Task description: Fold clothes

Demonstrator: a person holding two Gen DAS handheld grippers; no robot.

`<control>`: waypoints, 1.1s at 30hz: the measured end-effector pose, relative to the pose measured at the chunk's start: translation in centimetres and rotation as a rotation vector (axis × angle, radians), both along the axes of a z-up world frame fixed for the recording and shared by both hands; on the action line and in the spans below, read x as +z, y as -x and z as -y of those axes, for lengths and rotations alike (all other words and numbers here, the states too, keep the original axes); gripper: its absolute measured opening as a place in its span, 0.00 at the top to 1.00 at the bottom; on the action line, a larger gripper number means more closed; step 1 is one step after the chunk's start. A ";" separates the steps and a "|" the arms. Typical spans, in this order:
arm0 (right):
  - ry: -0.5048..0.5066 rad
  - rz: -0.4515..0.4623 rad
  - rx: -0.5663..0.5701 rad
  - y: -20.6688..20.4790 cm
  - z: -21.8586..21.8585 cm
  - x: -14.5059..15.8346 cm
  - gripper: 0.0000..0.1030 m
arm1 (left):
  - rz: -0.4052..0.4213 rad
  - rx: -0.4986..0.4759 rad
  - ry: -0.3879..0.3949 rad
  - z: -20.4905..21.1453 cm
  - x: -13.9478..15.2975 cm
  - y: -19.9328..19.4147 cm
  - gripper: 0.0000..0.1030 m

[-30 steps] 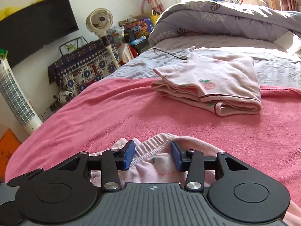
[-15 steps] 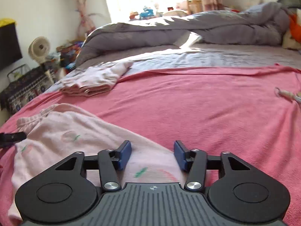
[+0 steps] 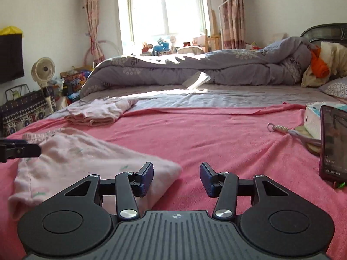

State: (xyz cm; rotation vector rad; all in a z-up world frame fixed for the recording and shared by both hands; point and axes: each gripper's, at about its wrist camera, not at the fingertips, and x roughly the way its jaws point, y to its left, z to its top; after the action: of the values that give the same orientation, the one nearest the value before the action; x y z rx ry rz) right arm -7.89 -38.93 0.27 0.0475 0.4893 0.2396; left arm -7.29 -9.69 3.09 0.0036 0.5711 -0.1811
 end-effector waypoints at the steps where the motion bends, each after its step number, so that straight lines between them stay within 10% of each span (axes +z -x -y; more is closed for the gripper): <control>1: 0.019 -0.005 0.002 0.8 -0.2 -0.8 0.53 | -0.012 -0.028 -0.023 1.3 -0.4 -0.2 0.00; 7: -0.047 -0.037 0.115 5.8 1.9 -1.0 0.52 | -0.068 -0.103 -0.019 4.1 -0.8 -1.1 0.00; 12: -0.602 -0.187 0.132 1.6 6.5 -1.3 0.52 | -0.080 -0.125 0.082 3.5 3.6 -4.1 0.00; 16: -0.766 -0.294 0.126 -1.9 6.7 -2.2 0.52 | -0.108 -0.246 0.078 6.2 5.7 -6.9 0.00; 23: -1.091 -0.417 0.152 -2.8 9.6 -4.0 0.42 | -0.298 -0.337 -0.054 10.3 1.0 -8.8 0.00; 27: -0.943 -0.458 0.085 -2.8 7.6 -3.7 0.63 | -0.311 -0.312 -0.021 9.9 0.7 -9.0 0.00; 33: -1.009 -0.557 0.102 -0.2 5.3 -5.4 0.87 | -0.318 -0.277 -0.119 10.4 -0.6 -9.5 0.00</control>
State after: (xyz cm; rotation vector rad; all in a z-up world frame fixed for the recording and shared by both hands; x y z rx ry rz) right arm -7.67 -44.25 -5.17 1.0992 0.8828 0.5615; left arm 2.19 -20.11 2.54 0.1722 0.8981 -0.4214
